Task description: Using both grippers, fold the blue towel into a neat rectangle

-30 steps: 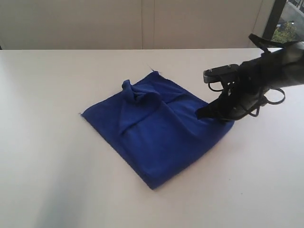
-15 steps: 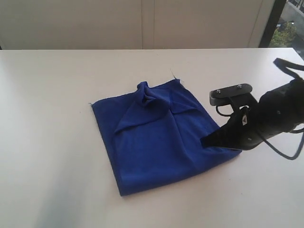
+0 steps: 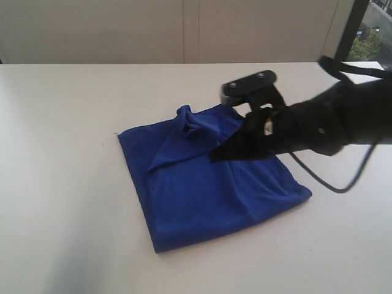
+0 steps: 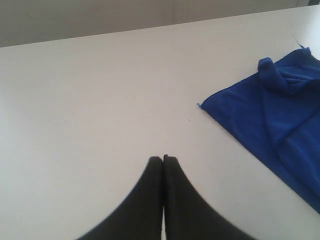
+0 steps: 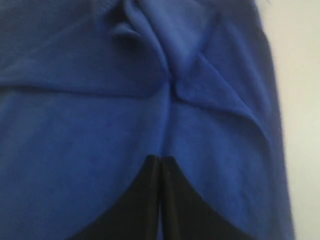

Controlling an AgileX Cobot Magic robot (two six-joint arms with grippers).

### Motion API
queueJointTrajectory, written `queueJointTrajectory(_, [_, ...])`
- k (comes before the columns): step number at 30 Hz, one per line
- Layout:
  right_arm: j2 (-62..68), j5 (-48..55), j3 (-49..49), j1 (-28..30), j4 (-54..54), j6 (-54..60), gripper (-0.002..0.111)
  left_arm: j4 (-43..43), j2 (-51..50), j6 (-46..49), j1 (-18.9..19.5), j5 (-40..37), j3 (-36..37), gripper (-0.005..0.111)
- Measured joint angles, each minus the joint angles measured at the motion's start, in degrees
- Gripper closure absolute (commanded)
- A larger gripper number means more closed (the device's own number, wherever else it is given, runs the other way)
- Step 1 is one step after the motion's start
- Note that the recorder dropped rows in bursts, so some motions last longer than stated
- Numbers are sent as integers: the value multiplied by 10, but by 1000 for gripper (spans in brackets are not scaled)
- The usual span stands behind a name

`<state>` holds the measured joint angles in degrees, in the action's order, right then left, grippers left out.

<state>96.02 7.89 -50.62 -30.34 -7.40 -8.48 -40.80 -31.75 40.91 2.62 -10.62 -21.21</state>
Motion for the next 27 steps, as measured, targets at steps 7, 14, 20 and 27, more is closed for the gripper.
queueJointTrajectory(7, [119, 51, -184, -81, 0, 0, 108, 0, 0, 0, 0, 0, 0, 107])
queueJointTrajectory(14, [240, 122, -344, -115, 0, 0, 108, 0, 0, 0, 0, 0, 0, 107])
queueJointTrajectory(20, [325, 208, -455, -116, 17, 5, 108, 0, 0, 0, 0, 0, 0, 107])
queueJointTrajectory(27, [374, 247, -558, -116, 123, 80, 108, 0, 0, 0, 0, 0, 0, 107])
